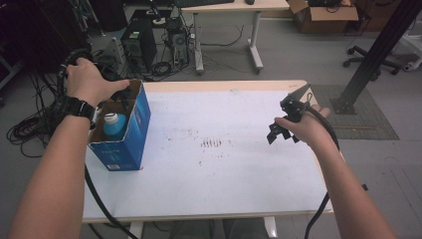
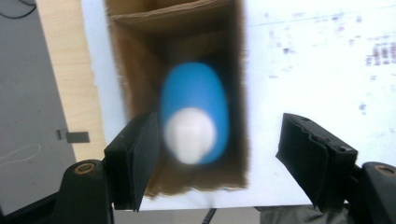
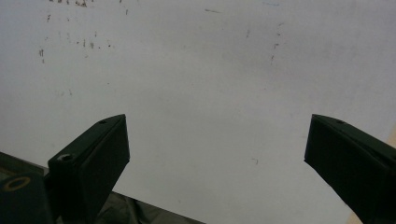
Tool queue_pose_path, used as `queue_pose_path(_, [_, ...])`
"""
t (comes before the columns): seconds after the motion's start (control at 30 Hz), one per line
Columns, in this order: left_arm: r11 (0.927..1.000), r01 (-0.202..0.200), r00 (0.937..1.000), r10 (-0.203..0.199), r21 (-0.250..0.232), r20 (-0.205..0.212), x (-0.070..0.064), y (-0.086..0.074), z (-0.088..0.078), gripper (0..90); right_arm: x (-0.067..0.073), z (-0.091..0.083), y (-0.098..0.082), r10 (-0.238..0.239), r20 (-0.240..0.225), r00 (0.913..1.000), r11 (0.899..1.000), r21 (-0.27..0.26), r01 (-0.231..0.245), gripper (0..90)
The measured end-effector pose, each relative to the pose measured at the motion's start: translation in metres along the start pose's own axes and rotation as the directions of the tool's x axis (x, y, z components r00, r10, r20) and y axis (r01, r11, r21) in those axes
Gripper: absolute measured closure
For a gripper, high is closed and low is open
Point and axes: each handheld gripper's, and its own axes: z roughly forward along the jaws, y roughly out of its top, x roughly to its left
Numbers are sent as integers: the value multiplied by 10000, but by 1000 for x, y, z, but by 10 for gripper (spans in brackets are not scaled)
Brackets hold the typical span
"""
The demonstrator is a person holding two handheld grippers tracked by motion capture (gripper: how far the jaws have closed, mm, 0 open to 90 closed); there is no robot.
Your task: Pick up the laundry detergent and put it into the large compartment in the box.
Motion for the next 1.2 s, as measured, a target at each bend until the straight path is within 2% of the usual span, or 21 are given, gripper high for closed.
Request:
queue_pose_path(0.17, [9995, -307, 9993, 309, -90, 199, -23, 3, -7, 247, 2, -1, 1, -106, -9, 9999, 9999, -26, 106, 67])
queue_pose_path(0.3, [9977, -658, 9965, 665, -164, 507, -44, 6, -10, 217, 4, -5, 2, -218, -10, 9998, 9997, -108, 218, 64])
queue_pose_path(0.33, [9977, -658, 9965, 665, -164, 507, -44, 6, -10, 203, 4, -5, 2, -218, -10, 9998, 9997, -108, 218, 64])
queue_pose_path(0.37, [9970, -767, 9952, 774, -144, 595, -52, 8, -9, 201, 6, -6, 2, -251, 9, 9997, 9996, -92, 251, 65])
queue_pose_path(0.57, [9937, -1111, 9905, 1121, -170, 794, -77, 12, -1, 173, 7, -8, 4, -317, -20, 9995, 9994, -127, 317, 65])
queue_pose_path(0.83, [9847, -1742, 9797, 1740, -67, 997, -111, 15, 14, 136, 5, -6, 3, -373, -85, 9993, 9993, -93, 373, 65])
queue_pose_path(1.03, [9812, -1929, 9747, 1916, 3, 1149, -124, 15, 25, 88, 2, -4, 2, -364, -117, 9993, 9993, -109, 362, 65])
queue_pose_path(1.2, [9810, -1940, 9754, 1923, 57, 1077, -130, 14, 33, 53, 1, -3, 1, -308, -126, 9994, 9995, -68, 307, 65])
